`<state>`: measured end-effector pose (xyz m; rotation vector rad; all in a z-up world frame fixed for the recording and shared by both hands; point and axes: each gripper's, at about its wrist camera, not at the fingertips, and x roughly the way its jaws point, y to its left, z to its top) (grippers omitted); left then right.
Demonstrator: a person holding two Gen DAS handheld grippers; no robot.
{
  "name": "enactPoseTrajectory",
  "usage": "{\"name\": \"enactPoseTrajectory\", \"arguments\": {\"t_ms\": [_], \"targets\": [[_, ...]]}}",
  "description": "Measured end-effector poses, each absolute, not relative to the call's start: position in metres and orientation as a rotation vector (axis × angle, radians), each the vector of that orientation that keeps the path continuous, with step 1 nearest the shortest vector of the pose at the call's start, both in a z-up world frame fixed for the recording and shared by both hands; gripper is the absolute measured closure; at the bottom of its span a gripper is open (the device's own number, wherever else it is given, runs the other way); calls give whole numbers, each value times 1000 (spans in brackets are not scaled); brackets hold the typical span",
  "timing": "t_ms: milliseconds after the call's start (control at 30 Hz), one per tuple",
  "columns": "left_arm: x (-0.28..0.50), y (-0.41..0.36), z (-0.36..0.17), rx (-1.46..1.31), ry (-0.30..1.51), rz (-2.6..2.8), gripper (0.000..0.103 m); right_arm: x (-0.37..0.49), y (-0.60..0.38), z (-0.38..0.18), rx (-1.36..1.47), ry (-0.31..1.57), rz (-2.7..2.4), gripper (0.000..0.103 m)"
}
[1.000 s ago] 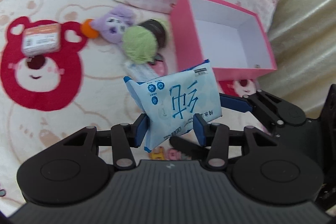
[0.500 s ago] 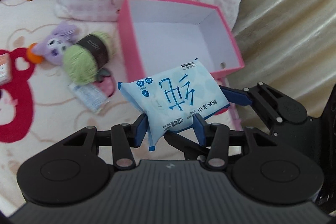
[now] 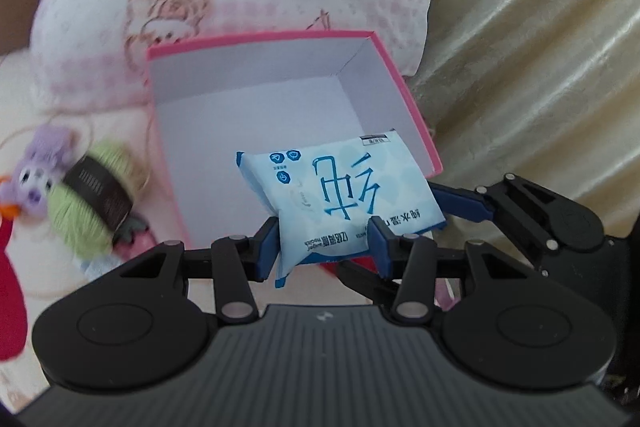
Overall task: Organize objects
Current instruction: 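Lift the wet-wipes pack with the left tool and carry it into the pink box, then lower the pack onto the pink box floor and open the left tool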
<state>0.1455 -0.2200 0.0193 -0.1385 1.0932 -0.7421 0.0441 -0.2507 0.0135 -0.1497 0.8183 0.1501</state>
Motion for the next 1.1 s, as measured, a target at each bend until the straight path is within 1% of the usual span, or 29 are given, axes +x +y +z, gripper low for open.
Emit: {"name": "enactPoseTrajectory", "arguments": {"t_ms": [367, 600, 800, 933, 1100], "targets": [[206, -283, -11, -174, 1110, -735, 58, 94, -290, -17, -251, 832, 84, 31], [239, -319, -41, -149, 1132, -712, 58, 134, -316, -50, -244, 906, 55, 31], [257, -333, -67, -156, 1155, -673, 58, 165, -323, -74, -223, 996, 18, 33], [267, -330, -85, -208, 1167, -652, 58, 175, -317, -87, -278, 1011, 4, 34], [273, -333, -96, -224, 1179, -637, 58, 184, -327, -97, -250, 1031, 10, 34]]}}
